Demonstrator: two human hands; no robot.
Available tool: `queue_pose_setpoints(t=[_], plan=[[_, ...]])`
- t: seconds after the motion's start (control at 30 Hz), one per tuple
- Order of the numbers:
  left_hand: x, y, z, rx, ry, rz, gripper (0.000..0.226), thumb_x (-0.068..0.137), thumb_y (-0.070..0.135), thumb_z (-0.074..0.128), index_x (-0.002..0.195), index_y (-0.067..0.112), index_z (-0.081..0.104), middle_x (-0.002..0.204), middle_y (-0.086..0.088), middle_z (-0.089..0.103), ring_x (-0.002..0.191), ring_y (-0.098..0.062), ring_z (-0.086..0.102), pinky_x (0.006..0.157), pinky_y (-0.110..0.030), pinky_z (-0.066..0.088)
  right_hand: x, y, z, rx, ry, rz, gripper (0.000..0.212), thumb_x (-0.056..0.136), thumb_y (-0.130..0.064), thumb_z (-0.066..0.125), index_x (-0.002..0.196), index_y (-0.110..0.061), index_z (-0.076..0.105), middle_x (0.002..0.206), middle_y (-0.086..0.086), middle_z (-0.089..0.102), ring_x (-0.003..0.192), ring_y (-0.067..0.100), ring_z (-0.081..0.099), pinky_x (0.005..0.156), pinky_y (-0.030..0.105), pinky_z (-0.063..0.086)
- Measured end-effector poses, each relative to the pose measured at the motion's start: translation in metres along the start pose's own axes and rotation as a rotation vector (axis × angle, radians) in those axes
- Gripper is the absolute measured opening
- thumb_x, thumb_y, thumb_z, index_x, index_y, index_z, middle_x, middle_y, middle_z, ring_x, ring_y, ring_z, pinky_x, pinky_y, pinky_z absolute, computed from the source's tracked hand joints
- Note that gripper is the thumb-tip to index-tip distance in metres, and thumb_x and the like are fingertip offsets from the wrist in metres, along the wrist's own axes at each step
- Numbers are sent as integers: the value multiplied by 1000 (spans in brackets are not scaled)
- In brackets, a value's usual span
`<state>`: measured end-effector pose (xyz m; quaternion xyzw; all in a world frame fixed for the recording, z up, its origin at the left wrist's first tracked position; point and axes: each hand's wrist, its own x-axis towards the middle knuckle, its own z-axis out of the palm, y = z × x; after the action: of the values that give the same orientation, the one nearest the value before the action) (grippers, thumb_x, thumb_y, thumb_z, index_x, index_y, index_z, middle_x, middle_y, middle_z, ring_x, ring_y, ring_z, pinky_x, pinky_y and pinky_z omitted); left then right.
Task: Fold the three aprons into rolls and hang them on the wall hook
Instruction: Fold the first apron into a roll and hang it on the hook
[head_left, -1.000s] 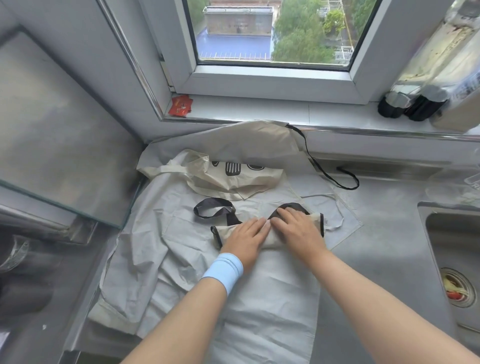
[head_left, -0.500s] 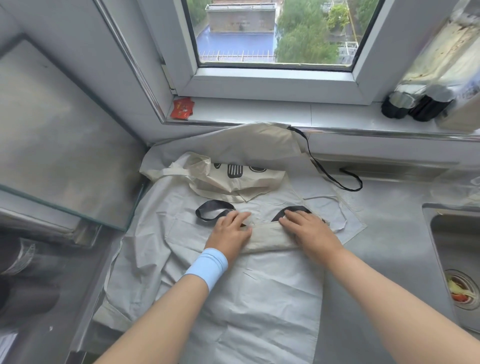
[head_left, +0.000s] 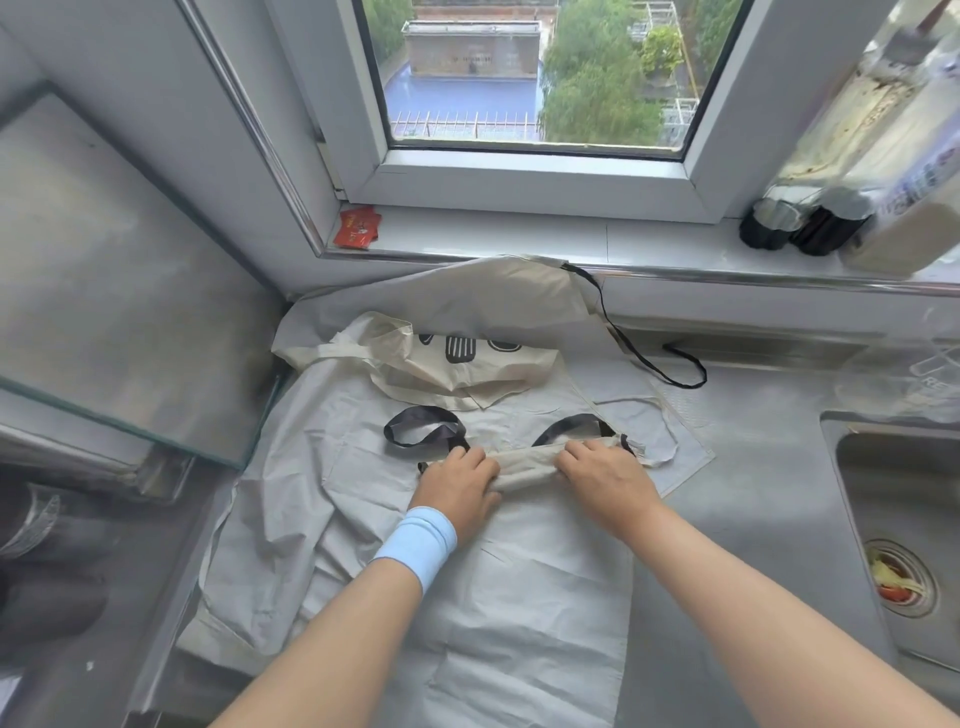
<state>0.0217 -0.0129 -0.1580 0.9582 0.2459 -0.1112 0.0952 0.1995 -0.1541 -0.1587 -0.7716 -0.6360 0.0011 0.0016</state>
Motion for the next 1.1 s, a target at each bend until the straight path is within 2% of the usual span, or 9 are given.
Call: queue_pose_setpoints(t=[0.07, 0.23, 0.33, 0.5, 0.67, 0.77, 0.83, 0.97, 1.1], plan=[[4, -5, 1, -79, -17, -65, 32, 99, 43, 42, 121, 24, 55, 119, 3, 51, 113, -19, 45, 83, -35, 43, 10, 0, -1, 17, -31, 68, 32, 87, -28, 39, 70, -14, 62, 69, 3, 59, 61, 25, 60, 41, 32, 40], [14, -15, -8, -384, -22, -241, 19, 96, 37, 51, 113, 31, 53, 108, 4, 63, 105, -21, 55, 82, -34, 45, 31, 10, -11, 179, -332, 268, 32, 99, -41, 41, 114, -18, 57, 115, 4, 60, 110, 26, 54, 83, 37, 42], [17, -13, -10, -428, 5, -259, 20, 92, 32, 56, 110, 35, 50, 109, 8, 58, 100, -21, 57, 83, -36, 46, 35, 18, -8, 318, -277, 362, 35, 93, -46, 52, 115, -19, 52, 115, 4, 58, 108, 27, 53, 85, 38, 42], [19, -5, -2, -374, 125, -255, 19, 88, 25, 60, 102, 38, 58, 108, 12, 52, 103, -17, 49, 85, -33, 39, 17, 17, 17, 280, -78, 253, 19, 100, -30, 46, 113, -19, 55, 110, 4, 50, 104, 28, 47, 84, 37, 36], [23, 1, -4, -146, 270, -27, 44, 74, 4, 58, 95, 41, 69, 100, 9, 57, 89, -21, 53, 74, -33, 38, 9, 28, 19, 512, -19, 290, 17, 94, -10, 49, 107, -19, 56, 105, -3, 53, 100, 22, 44, 87, 35, 38], [25, 5, -6, 2, 244, 113, 40, 65, 9, 43, 81, 29, 73, 83, 4, 63, 70, -23, 59, 58, -28, 44, 11, 32, 16, 367, 78, 296, 17, 86, -13, 64, 102, -19, 61, 98, 1, 55, 95, 27, 47, 80, 36, 39], [26, 13, 0, 13, 222, 149, 37, 67, 11, 39, 83, 17, 71, 86, -1, 64, 74, -25, 61, 56, -27, 49, 16, 26, 10, 265, 131, 221, 19, 77, -8, 67, 92, -17, 62, 89, 5, 51, 84, 27, 48, 67, 34, 40], [25, 22, 6, -67, 93, 121, 36, 73, 18, 64, 106, 4, 64, 117, -8, 59, 105, -28, 56, 86, -34, 51, 12, 6, 17, 124, 150, -37, 11, 77, -11, 48, 79, -14, 58, 81, 4, 54, 72, 25, 52, 57, 35, 44], [28, 23, 1, -103, 41, 76, 43, 62, 15, 78, 101, 3, 66, 112, -7, 61, 101, -26, 60, 82, -32, 53, 5, 3, 20, 173, 55, 12, 20, 70, -12, 63, 90, -13, 60, 88, 2, 56, 83, 24, 53, 65, 34, 49]])
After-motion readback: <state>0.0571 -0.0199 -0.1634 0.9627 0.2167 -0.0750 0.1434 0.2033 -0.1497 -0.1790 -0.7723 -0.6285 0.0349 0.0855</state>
